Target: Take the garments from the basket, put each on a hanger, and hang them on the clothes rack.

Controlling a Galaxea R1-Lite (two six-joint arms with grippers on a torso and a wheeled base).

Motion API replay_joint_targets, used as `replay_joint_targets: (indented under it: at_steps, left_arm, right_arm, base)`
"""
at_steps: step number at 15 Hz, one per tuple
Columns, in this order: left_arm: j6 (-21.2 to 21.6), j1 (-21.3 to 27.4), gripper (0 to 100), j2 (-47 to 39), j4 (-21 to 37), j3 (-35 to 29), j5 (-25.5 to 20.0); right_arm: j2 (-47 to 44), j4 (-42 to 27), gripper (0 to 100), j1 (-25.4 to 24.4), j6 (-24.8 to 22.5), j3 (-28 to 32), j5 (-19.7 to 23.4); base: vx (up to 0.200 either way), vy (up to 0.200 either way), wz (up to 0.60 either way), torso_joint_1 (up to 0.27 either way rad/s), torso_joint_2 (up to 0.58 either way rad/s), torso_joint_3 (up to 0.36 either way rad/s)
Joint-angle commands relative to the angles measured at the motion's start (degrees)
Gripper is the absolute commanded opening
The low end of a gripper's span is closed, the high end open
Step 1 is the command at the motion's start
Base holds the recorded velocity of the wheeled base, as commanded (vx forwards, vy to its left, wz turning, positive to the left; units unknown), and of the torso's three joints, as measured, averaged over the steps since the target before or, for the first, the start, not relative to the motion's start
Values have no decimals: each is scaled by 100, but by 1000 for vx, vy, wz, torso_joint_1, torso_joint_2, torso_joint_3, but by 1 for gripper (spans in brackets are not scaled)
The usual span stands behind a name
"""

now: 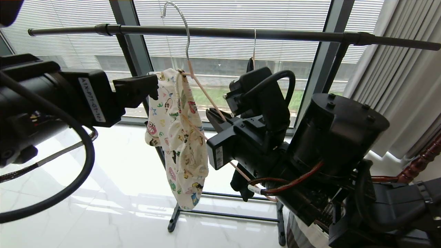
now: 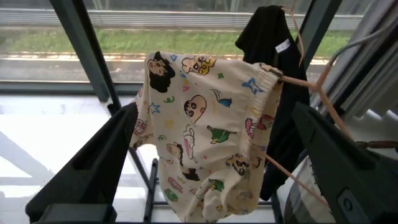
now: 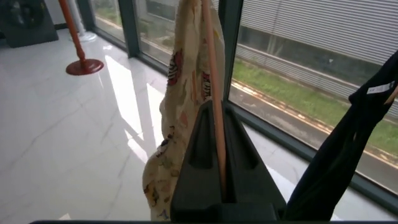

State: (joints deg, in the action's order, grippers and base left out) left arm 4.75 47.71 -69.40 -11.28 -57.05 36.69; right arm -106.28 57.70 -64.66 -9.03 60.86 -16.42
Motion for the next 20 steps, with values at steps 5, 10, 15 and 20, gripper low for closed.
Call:
replay_joint_targets:
  at_steps: [5,10,15,20]
  left_arm:
    - [1757,-2354,100,1508,3,1557,-4074]
    - [2530,-2003,100,1939,11,2655,-5014]
    - [2838,-1010,100,1763,38,3253,-4997]
    - [2864,-720,100,1693,38,3464,-4997]
  right_arm:
    - [1188,5,0,551,-380,-1647,1484]
    - [1944,5,0,560,-995,-2939,2477]
    - [2322,-22,0,243,-1654,-3774,3004]
    - [2269,-39,0,-442,-1830,-3932,2987]
  base:
    - [0,0,0,0,0,0]
    - [0,0,0,0,0,0]
    - [0,0,0,0,0,0]
    - [0,0,0,0,0,0]
